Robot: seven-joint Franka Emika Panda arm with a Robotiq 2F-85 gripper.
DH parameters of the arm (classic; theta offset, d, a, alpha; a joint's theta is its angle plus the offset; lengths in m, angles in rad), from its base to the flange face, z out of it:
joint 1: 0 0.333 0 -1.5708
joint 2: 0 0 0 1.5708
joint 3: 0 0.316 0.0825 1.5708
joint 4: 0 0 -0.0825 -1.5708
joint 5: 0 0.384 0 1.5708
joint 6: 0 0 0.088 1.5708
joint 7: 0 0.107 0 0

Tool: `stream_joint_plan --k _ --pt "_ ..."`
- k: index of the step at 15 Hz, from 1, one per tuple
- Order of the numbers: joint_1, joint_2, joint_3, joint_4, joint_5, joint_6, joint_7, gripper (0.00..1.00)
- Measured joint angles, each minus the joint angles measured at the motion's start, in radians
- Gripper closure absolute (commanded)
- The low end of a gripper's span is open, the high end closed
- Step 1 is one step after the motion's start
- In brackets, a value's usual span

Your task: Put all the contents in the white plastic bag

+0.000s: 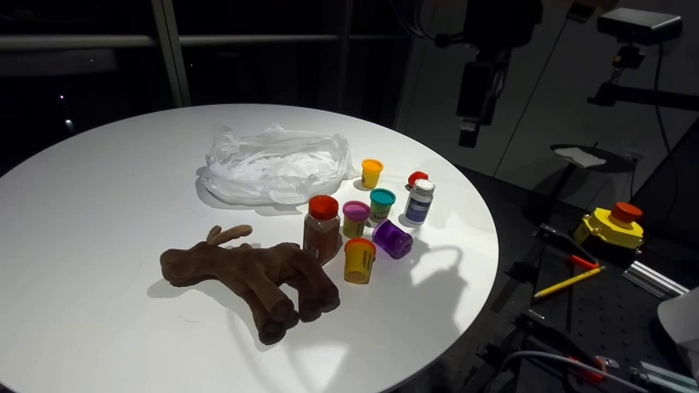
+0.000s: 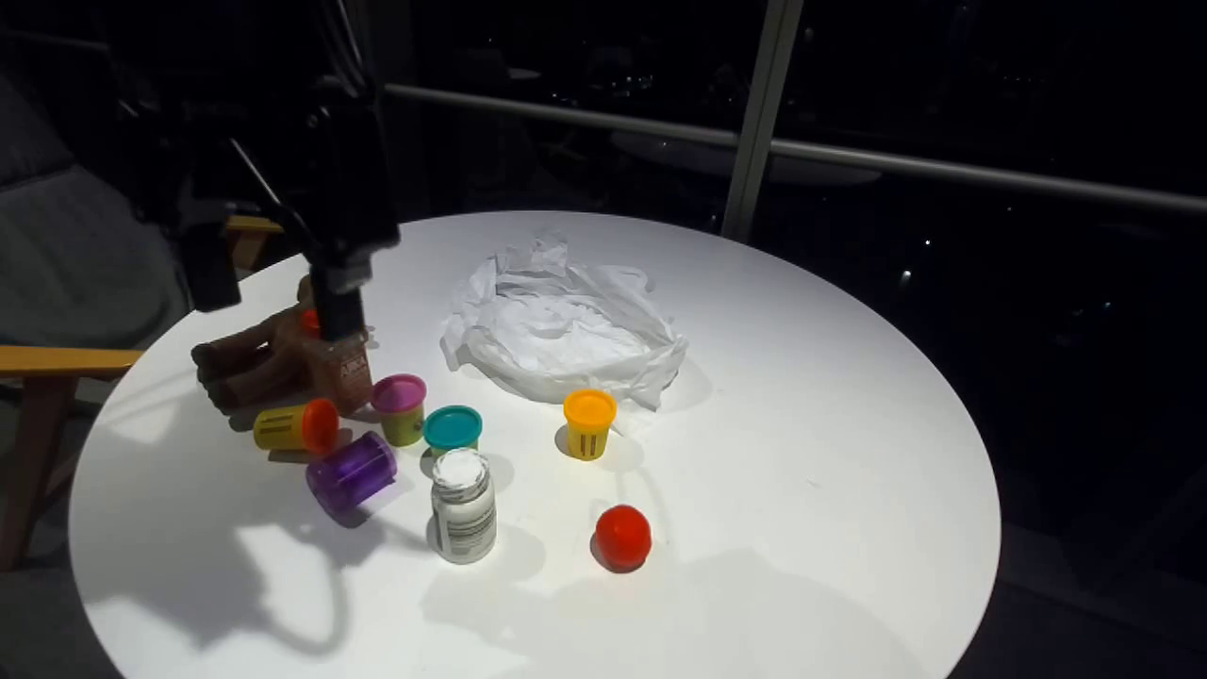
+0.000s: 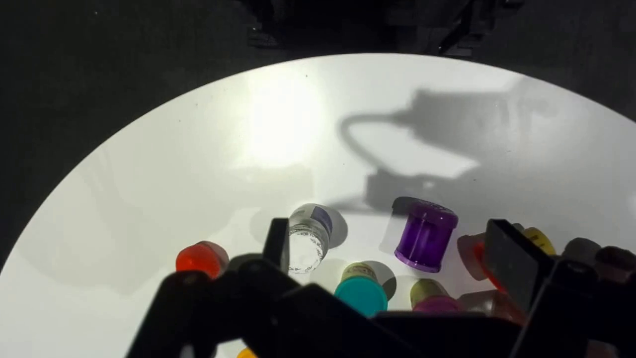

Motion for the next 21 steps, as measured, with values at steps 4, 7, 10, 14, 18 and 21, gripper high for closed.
stream_joint_plan --k 4,7,10,14,18,21 --pt "-0.032 0.155 -0.039 0.009 -0.022 0.2 0.0 0.0" --pt "-0.047 0.26 -0.062 0.037 -0.073 0.322 0.04 0.0" --pt "-0.047 0.358 -0.084 0.091 -0.103 0.38 0.082 0.0" --pt "-0.039 0.474 -0.113 0.179 -0.113 0.404 0.117 0.0" --pt "-0.015 0.569 -0.165 0.273 -0.121 0.415 0.164 0.0" --pt "-0.002 0.621 -0.193 0.34 -0.119 0.421 0.195 0.0"
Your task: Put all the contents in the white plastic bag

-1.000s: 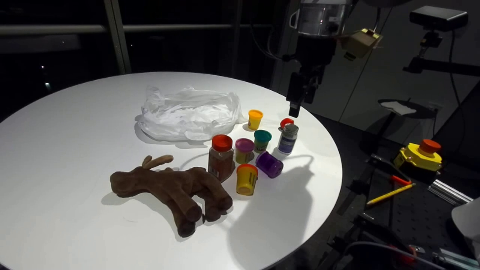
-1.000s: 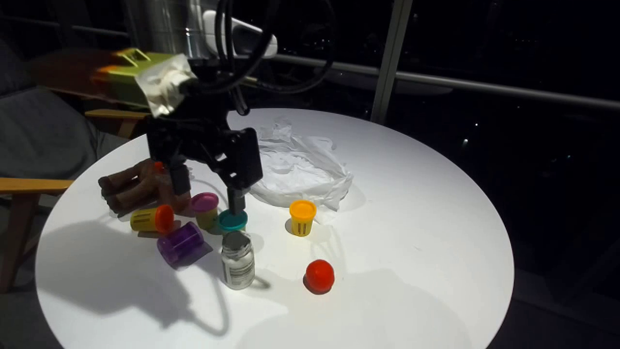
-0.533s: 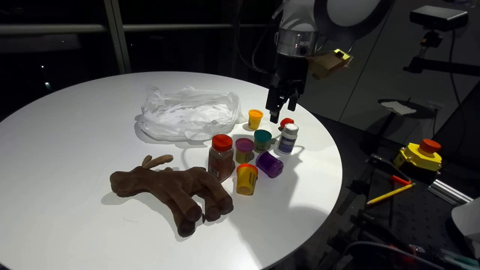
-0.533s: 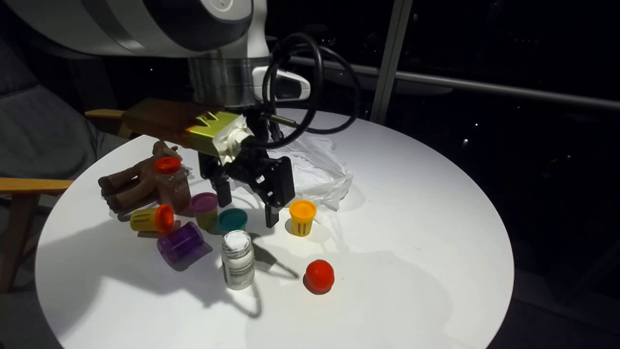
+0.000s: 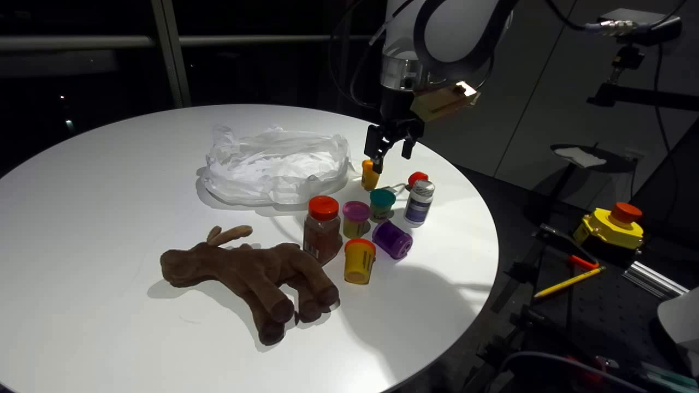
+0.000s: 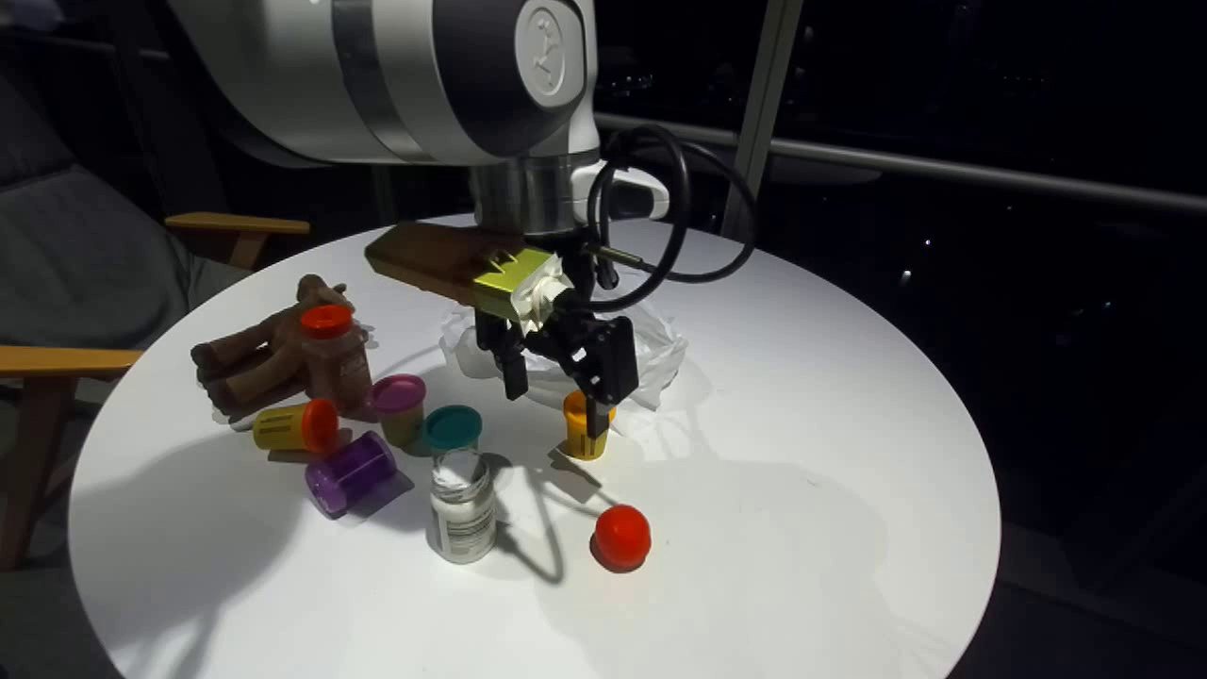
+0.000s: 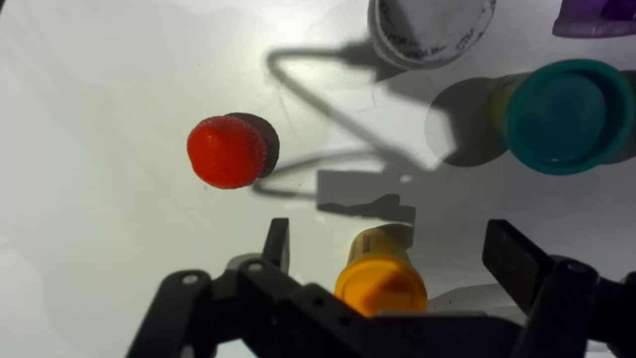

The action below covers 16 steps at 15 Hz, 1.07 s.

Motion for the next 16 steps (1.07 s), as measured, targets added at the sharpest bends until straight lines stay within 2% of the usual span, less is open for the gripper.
stream_joint_plan --k 6,7,8,9,13,14,16 --pt "0.0 0.09 -0.014 0.089 0.031 -0.001 0.008 0.0" --pt "0.0 0.103 -0.018 0.1 0.038 -0.001 0.008 0.25" --pt "0.0 0.114 -0.023 0.111 0.044 -0.001 0.008 0.27" --pt "-0.001 0.123 -0.027 0.122 0.049 -0.001 0.008 0.35" --pt "-0.005 0.135 -0.038 0.155 0.076 -0.001 0.007 0.71" --pt "-0.006 0.135 -0.038 0.16 0.086 -0.001 0.006 0.77" --pt "-0.006 0.136 -0.038 0.166 0.102 -0.003 0.004 0.76"
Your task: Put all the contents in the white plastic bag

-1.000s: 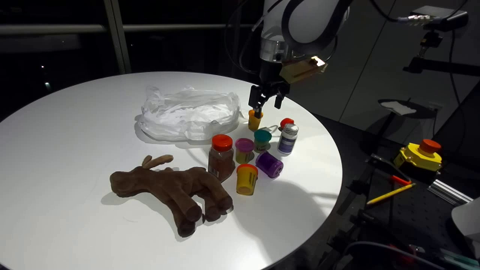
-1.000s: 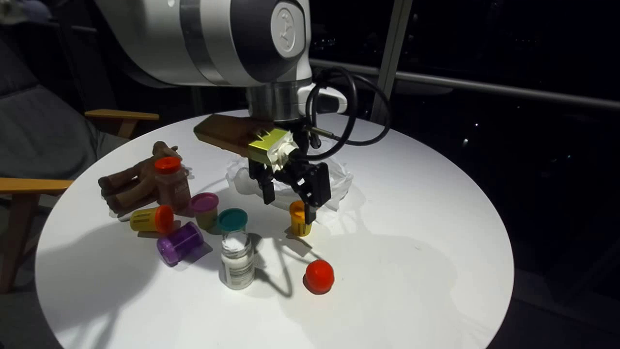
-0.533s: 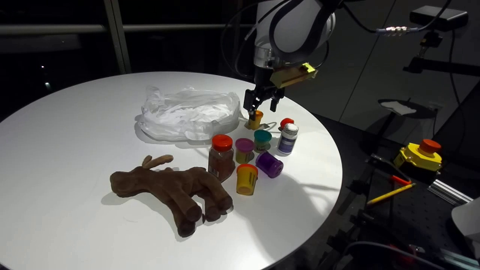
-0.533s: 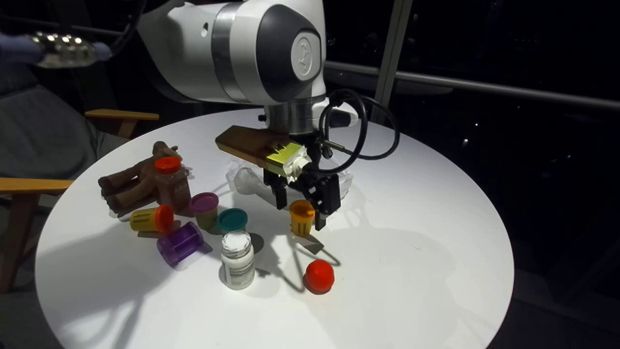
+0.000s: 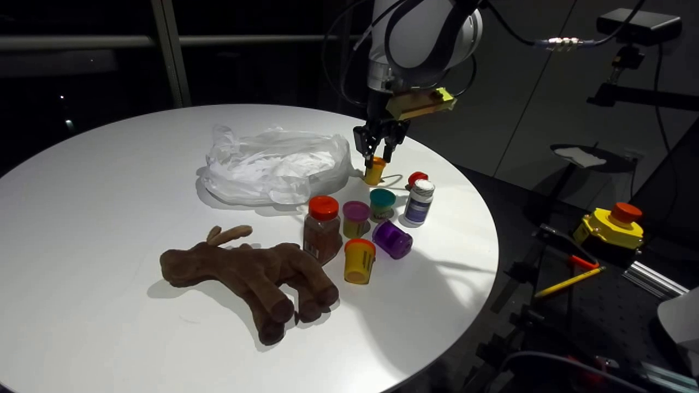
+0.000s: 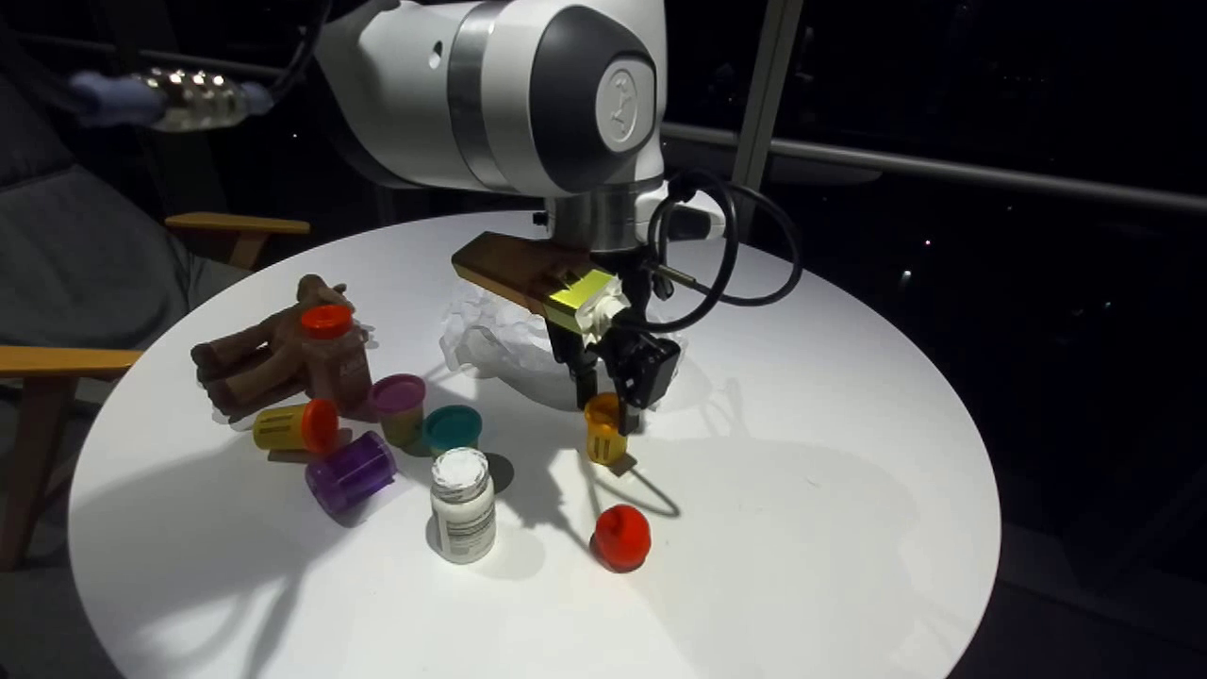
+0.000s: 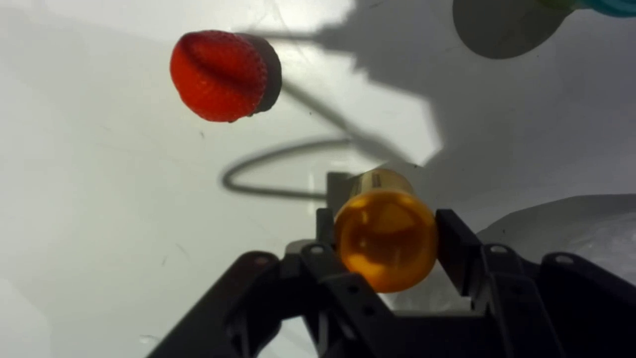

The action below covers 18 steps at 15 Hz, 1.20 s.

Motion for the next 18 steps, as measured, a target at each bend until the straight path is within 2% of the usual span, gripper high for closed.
stream_joint_plan --k 6,13,15,18 --pt "-0.001 -0.012 -0.007 0.014 0.011 -0.045 -0.001 0.77" --pt "0.035 -0.176 0.005 0.115 0.009 -0.292 0.017 0.77" --pt "0.047 -0.175 0.029 0.165 0.009 -0.335 0.044 0.77" --pt "0.065 -0.103 0.059 0.231 0.01 -0.343 0.085 0.77"
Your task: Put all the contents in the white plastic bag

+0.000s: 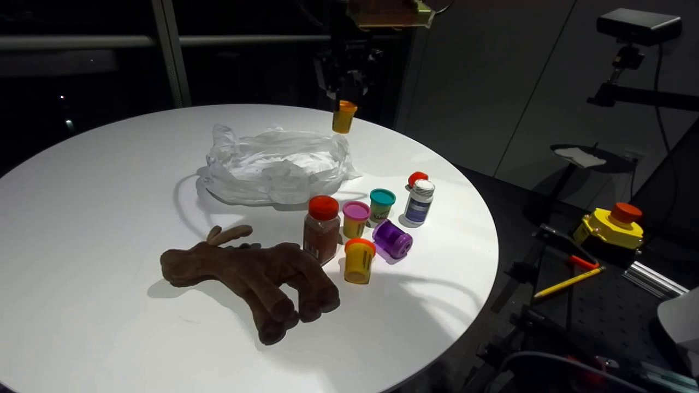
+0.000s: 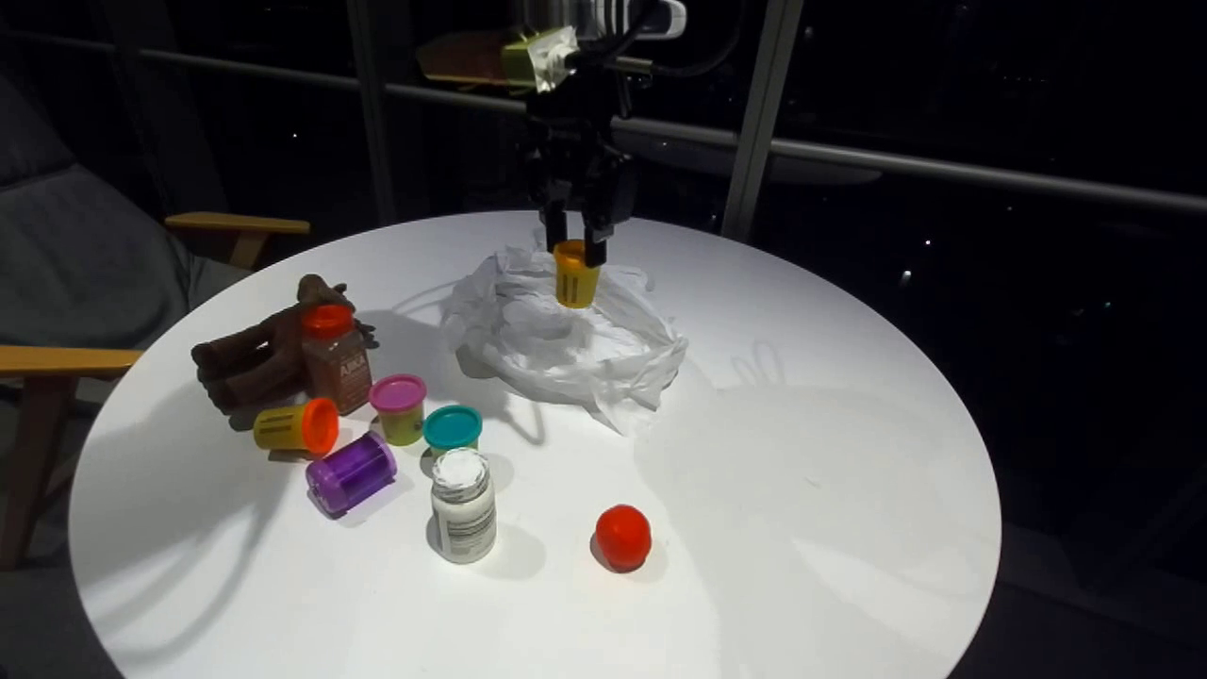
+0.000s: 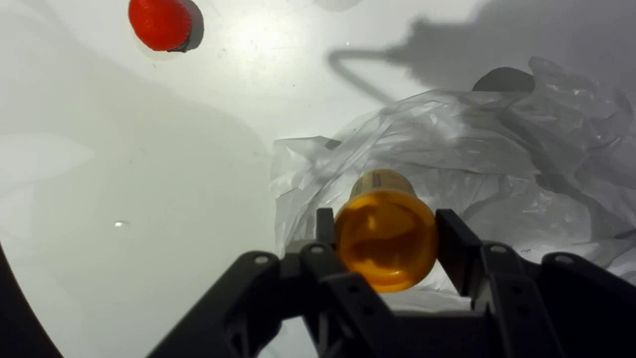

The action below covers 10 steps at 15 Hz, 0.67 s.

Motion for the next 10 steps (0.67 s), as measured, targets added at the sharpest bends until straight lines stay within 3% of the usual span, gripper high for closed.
stream_joint_plan --k 6,10 --pt "0.052 0.239 -0.013 0.165 -0.024 0.025 0.075 0.77" --pt "0.078 0.32 -0.055 0.255 -0.044 0.035 0.11 0.77"
